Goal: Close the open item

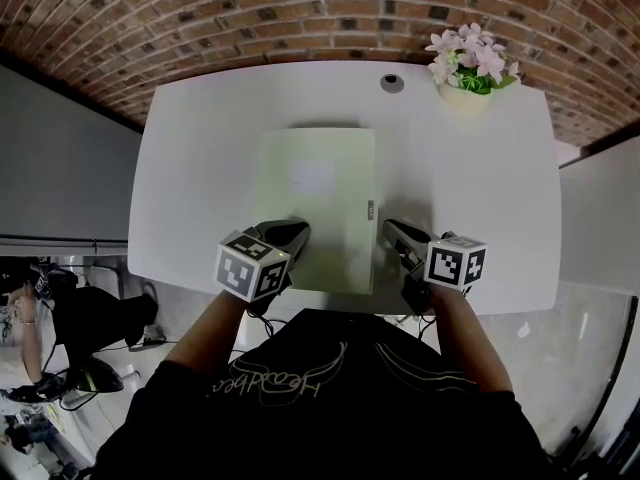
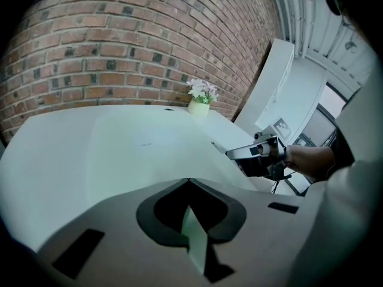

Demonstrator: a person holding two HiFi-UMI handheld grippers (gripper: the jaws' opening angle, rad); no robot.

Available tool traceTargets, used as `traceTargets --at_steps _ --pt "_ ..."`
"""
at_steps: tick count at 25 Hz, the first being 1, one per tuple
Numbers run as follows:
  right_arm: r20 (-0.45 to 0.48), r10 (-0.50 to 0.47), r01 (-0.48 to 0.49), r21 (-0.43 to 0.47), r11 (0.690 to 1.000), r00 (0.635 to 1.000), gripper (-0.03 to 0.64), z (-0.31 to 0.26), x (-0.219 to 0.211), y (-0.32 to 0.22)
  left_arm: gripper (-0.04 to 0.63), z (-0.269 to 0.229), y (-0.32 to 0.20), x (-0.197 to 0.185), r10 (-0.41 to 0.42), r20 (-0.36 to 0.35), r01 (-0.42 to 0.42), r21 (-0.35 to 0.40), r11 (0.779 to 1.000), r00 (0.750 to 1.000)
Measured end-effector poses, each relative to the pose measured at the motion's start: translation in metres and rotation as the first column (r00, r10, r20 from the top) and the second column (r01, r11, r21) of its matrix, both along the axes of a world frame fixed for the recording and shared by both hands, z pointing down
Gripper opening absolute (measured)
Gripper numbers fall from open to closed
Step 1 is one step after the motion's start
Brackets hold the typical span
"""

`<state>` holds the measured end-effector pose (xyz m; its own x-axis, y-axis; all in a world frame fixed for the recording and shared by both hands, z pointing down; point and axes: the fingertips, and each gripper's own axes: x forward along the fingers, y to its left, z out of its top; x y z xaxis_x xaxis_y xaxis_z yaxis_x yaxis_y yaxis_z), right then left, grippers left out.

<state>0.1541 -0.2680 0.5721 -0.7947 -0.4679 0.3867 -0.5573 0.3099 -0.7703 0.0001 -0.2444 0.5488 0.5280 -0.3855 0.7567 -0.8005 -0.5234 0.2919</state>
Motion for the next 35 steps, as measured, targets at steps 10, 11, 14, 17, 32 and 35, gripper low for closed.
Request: traceTargets --at_steps 10,11,14,17,32,35 --pt "0.007 0.004 -0.004 0.011 1.000 1.000 0.003 -0.002 0.000 0.004 0.002 0.008 0.000 0.000 0.004 0.035 -0.003 -0.013 1.000 0.999" --pt "0.006 0.003 -0.003 0.013 1.000 1.000 0.003 -0.003 0.000 0.004 0.002 0.009 0.000 0.000 0.003 0.040 -0.002 -0.015 1.000 0.999" --pt "0.003 0.001 -0.001 0.017 1.000 1.000 0.003 -0.004 0.000 0.005 0.002 0.011 -0.001 0.000 -0.001 0.050 0.002 -0.023 1.000 0.999" --pt "0.008 0.003 -0.003 0.015 1.000 1.000 0.003 -0.005 0.001 0.006 0.002 0.014 -0.001 0.001 -0.004 0.067 0.005 -0.020 1.000 0.998" --pt "-0.012 -0.022 0.022 0.003 1.000 1.000 0.003 0.005 0.000 0.008 0.002 0.018 -0.001 0.001 -0.002 0.057 0.005 -0.054 0.999 0.998" --pt "-0.017 -0.023 0.023 -0.001 1.000 1.000 0.003 0.007 0.003 0.006 0.002 0.018 -0.001 0.001 -0.002 0.053 0.005 -0.054 0.999 0.999"
